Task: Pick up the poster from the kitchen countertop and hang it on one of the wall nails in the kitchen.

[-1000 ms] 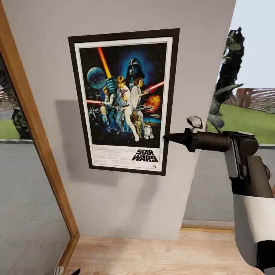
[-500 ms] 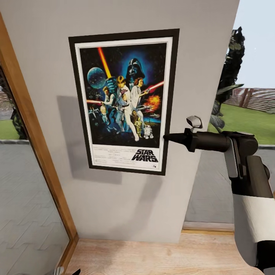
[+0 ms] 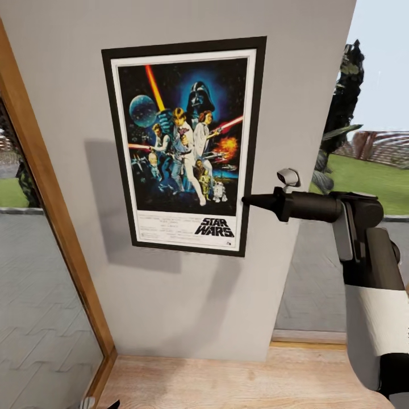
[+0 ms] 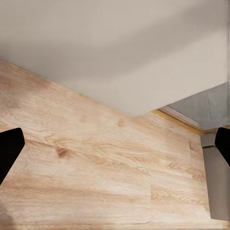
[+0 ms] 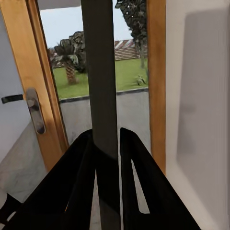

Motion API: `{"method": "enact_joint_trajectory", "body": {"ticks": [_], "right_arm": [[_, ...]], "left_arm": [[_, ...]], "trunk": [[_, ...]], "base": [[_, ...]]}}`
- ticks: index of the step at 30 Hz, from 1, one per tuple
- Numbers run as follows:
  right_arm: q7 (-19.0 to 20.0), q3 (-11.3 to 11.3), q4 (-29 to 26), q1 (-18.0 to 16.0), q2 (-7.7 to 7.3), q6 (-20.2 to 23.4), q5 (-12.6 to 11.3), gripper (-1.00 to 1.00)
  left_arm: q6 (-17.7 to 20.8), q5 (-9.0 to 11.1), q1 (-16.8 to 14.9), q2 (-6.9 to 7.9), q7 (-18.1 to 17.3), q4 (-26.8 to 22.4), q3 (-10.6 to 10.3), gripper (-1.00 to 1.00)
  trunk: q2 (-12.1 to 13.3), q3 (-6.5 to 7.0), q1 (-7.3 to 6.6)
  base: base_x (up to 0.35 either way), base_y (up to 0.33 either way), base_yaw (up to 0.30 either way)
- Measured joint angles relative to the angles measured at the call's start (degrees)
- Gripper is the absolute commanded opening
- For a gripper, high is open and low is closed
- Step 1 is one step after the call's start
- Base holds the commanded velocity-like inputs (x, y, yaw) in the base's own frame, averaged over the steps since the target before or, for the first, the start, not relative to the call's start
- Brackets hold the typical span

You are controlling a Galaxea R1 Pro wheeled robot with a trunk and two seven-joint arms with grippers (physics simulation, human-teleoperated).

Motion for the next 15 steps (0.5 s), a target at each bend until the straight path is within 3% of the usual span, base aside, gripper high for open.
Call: {"method": "enact_joint_trajectory", "body": {"ticks": [6, 7, 15], "right_arm": [[-0.6, 0.0, 0.2, -1.9, 0.2, 0.8, 0.0, -1.0], [-0.6, 0.0, 0.2, -3.4, 0.2, 2.8, -0.1, -1.0], [-0.9, 0.0, 0.5, -4.9, 0.22, 3.1, 0.0, -1.0]], "left_arm": [[0.0, 0.0, 0.0, 0.06, -1.0, 0.1, 0.0, 1.0], [0.0, 0.0, 0.0, 0.06, -1.0, 0.1, 0.0, 1.0], [0.0, 0.0, 0.0, 0.06, -1.1, 0.1, 0.0, 1.0]], "trunk": [[0.0, 0.0, 0.0], [0.0, 0.01, 0.0], [0.0, 0.0, 0.0]], "base": [[0.0, 0.0, 0.0], [0.0, 0.0, 0.0], [0.0, 0.0, 0.0]]}}
